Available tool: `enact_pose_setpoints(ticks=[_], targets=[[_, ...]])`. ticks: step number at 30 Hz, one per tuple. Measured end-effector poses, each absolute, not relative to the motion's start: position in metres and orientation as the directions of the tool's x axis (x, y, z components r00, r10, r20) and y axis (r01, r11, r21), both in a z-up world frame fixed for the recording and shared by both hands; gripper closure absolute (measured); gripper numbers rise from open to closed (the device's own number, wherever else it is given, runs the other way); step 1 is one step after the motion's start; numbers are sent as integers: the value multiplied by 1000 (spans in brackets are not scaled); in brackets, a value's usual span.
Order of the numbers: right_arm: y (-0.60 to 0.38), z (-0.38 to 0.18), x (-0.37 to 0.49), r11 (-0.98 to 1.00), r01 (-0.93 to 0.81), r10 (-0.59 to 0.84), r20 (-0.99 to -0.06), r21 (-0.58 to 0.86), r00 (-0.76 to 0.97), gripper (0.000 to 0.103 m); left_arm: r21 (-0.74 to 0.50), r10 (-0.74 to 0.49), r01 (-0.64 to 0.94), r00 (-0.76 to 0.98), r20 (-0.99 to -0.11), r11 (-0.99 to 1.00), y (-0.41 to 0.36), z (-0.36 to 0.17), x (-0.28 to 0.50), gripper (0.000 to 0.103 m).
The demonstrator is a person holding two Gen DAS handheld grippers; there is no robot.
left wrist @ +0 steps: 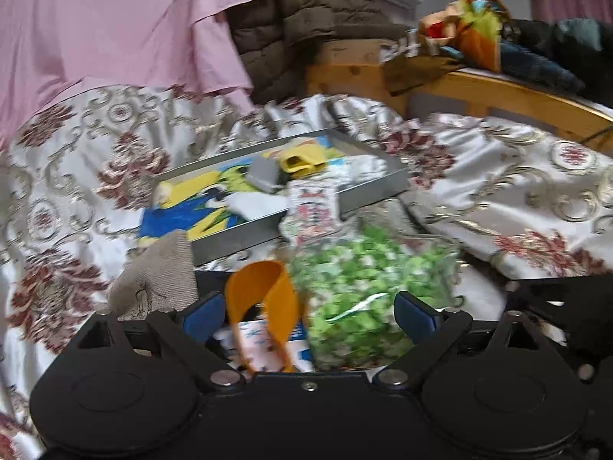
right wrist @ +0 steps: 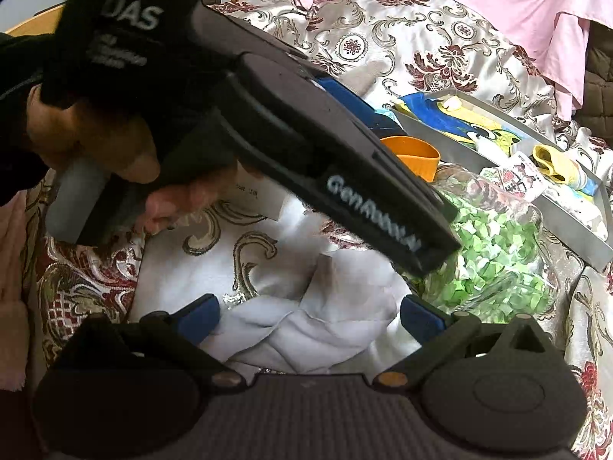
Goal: Organize soft objects
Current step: 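Grasp the orange silicone piece with the left tool while the right grasps the white cloth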
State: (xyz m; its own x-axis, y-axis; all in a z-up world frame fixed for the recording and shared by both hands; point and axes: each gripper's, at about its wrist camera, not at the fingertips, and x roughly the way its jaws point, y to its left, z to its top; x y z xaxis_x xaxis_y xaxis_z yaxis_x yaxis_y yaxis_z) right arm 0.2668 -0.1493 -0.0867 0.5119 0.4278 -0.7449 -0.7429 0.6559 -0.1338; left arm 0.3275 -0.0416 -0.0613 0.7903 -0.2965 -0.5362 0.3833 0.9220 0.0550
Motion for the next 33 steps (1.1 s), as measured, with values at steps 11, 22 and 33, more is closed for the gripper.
enact_pose_setpoints(ticks=[11,22,33], targets=[[-148,-90,273,675,-727,417,-749,-124,514,8,-61,-299,343,703,-645,937,-28,-74,342,16],[-145,-100,281,705,-693,357,-770,-149,529,21,5,-277,372,701,-658,928,-33,-84,342,45],[-148,-104,290,740,-667,349,-796,-90,495,39,33,-246,358,703,-667,933,-31,-89,342,70]])
